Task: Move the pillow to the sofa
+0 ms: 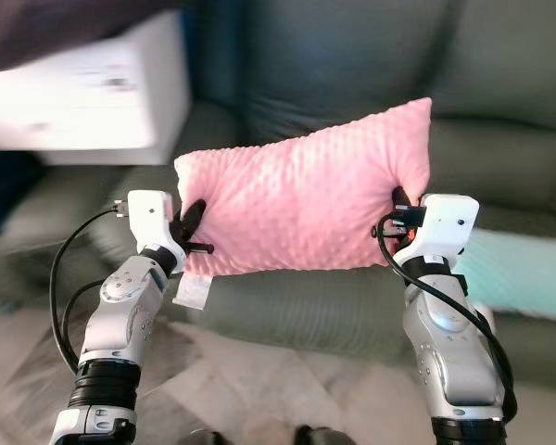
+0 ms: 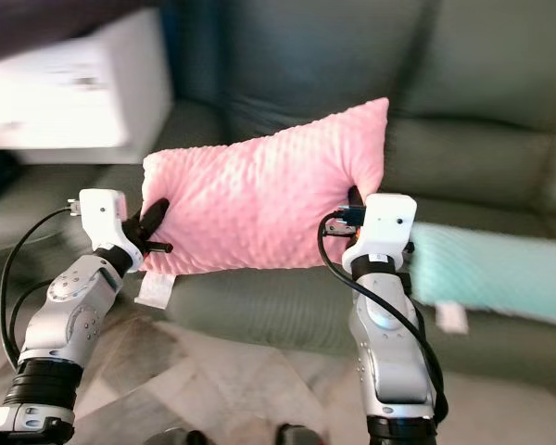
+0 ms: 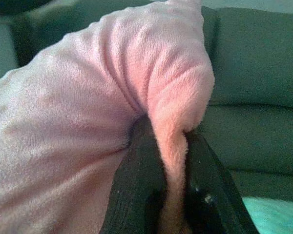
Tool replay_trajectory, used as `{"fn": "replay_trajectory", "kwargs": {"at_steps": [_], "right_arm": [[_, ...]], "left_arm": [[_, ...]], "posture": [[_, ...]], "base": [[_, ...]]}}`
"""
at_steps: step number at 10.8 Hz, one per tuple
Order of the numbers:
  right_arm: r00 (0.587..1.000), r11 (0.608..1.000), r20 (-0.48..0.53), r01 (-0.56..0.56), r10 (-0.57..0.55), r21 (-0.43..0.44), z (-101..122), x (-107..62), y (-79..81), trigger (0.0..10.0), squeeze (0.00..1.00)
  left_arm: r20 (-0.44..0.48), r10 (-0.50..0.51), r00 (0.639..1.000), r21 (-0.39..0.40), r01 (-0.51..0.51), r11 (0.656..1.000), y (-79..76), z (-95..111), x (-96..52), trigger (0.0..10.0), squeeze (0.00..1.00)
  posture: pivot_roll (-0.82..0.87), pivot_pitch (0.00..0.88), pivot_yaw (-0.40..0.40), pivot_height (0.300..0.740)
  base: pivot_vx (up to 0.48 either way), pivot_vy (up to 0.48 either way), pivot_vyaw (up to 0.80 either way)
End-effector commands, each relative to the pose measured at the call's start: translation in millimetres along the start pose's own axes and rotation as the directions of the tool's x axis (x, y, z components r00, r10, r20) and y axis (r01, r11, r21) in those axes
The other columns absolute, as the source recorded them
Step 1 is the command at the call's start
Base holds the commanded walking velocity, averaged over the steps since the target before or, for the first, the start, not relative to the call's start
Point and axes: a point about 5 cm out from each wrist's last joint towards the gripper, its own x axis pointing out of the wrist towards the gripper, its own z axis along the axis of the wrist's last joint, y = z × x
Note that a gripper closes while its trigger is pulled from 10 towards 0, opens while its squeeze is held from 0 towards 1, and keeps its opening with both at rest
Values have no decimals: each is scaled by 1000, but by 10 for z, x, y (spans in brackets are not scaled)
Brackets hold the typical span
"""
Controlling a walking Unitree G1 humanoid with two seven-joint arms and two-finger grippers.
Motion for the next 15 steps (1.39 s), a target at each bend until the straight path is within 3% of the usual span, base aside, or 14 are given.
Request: {"fn": "replay_trajectory", "kwargs": {"at_steps": [1,6,12,15], "right_arm": [[999,1000,23,28,-27,-13,57,-32,-80,10000,0],[1000,1000,-9,21,-21,-23,5,-94,-94,10000,0],[1000,1000,-15,14,-14,-25,17,-102,-96,10000,0],[1000,1000,-12,3,-3,-27,26,-103,-78,10000,0]], "left_arm": [[28,-3,1000,1,3,1000,-21,-2,-45,10000,0],[61,-7,998,14,6,1000,-42,-29,-108,10000,0],[55,-12,998,-13,12,1000,-79,-82,-138,10000,0],[61,-13,998,-29,15,999,-85,-90,-150,10000,0]], "posture": [[-79,165,-49,740],[-83,176,-54,740],[-89,187,-65,740],[-91,189,-71,740]], "base": [[0,0,-788],[0,0,-113],[0,0,-756],[0,0,0]]}}
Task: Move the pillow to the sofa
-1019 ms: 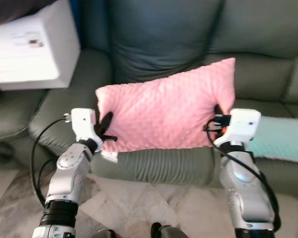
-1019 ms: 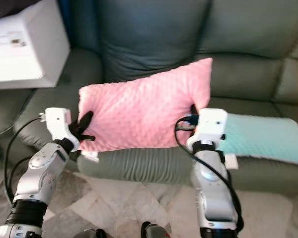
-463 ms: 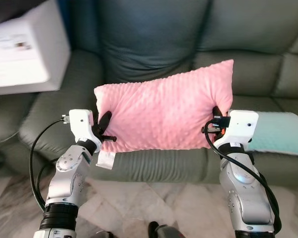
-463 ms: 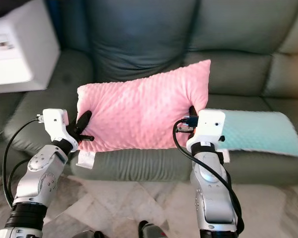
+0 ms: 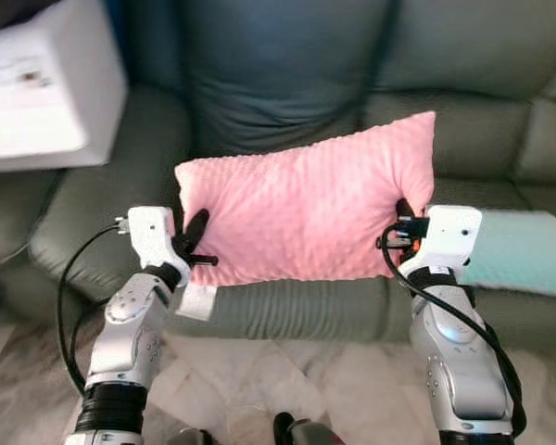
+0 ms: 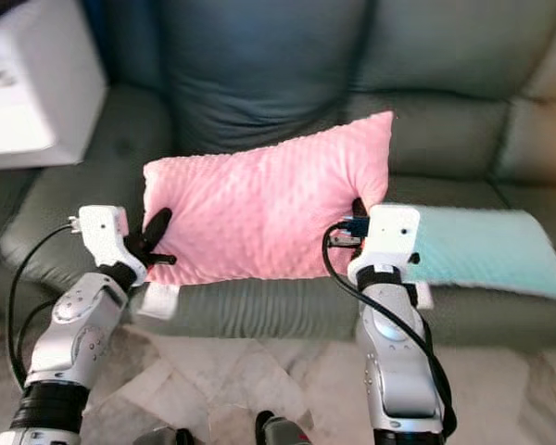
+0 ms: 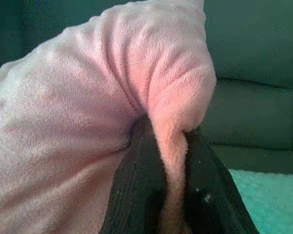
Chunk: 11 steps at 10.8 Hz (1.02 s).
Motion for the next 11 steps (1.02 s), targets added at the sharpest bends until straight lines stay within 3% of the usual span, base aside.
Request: {"fn": "replay_trajectory", "kwargs": {"at_steps": [1,3,8,11], "right_arm": [[999,1000,33,8,-8,-11,82,-14,-39,10000,0],[999,1000,34,6,-5,-17,88,-16,-45,10000,0],[1000,1000,30,5,-5,-12,86,-10,-45,10000,0],[1000,1000,29,-3,4,-14,91,-9,-42,10000,0]], "left_arm": [[33,-30,999,1,30,1000,-44,57,-7,10000,0],[29,-35,999,0,35,999,-64,44,-15,10000,0],[5,4,1000,-41,-3,999,-61,9,18,10000,0],[14,-22,1000,-41,23,999,-102,9,16,10000,0]], "posture": [[-91,190,-74,740],[-94,187,-74,740],[-97,182,-74,740],[-97,183,-77,740]], "base": [[255,0,0],[326,0,0],[0,0,-106],[0,0,0]]}}
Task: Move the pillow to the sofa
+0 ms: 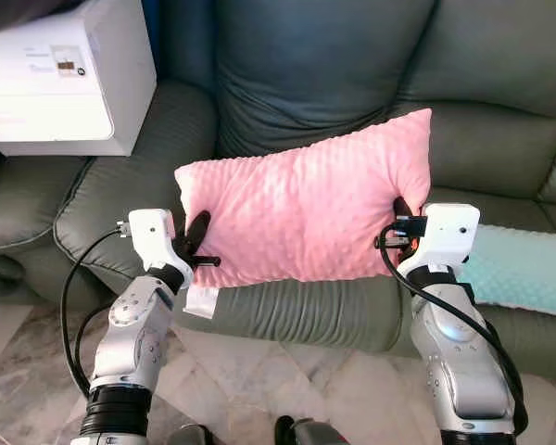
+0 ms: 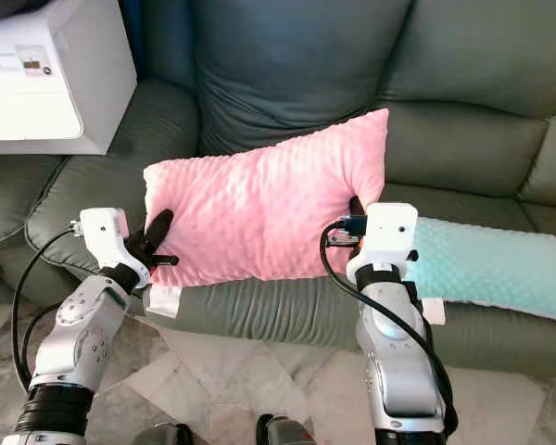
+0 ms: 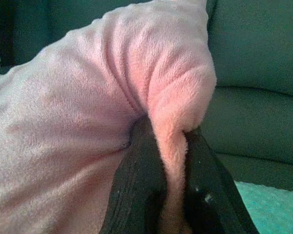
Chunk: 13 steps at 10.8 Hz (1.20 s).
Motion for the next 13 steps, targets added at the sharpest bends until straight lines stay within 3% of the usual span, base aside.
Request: {"fn": "replay_trajectory", "kwargs": {"at_steps": [1,3,11,13], "right_arm": [[1000,1000,26,13,-13,-2,63,-18,-45,10000,0],[1000,1000,26,15,-15,-2,66,-27,-43,10000,0],[1000,1000,22,9,-9,-7,64,-33,-31,10000,0],[1000,1000,20,7,-7,-7,61,-33,-30,10000,0]], "left_arm": [[3,-35,999,22,35,999,-36,18,-15,10000,0],[21,-62,998,-14,62,998,-52,33,-33,10000,0],[-7,-105,994,-21,105,994,-121,-11,-51,10000,0],[-41,-126,991,-45,124,991,-177,-68,-58,10000,0]], "posture": [[-98,184,-76,740],[-102,186,-75,740],[-103,191,-77,740],[-102,193,-79,740]], "base": [[0,0,0],[240,0,0],[465,0,0],[0,0,0]]}}
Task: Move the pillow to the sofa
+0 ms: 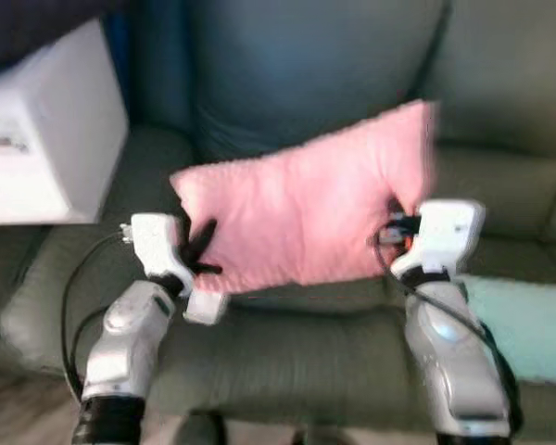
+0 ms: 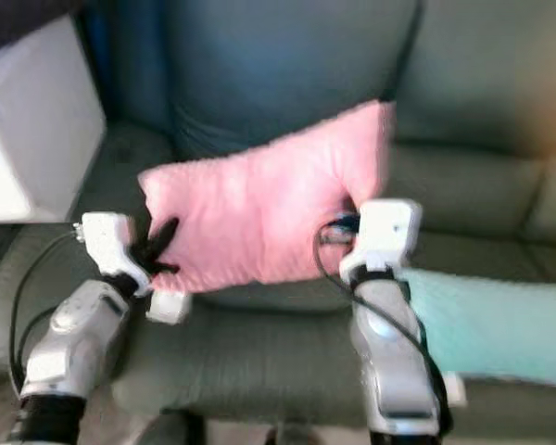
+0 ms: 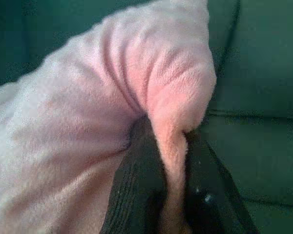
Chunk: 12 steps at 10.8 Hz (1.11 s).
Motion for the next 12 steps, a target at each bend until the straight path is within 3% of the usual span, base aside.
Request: {"fn": "replay_trajectory", "kwargs": {"at_steps": [1,12], "right_arm": [[1000,999,12,27,-26,-18,28,-19,-98,10000,0],[999,999,7,33,-33,-17,18,-20,-85,10000,0]], "left_arm": [[-26,-38,999,-15,37,999,-102,-84,3,10000,0],[-28,-36,999,-16,36,999,-78,-49,-4,10000,0]], "posture": [[-103,193,-79,740],[-101,194,-70,740]], "base": [[0,0,0],[0,0,0]]}}
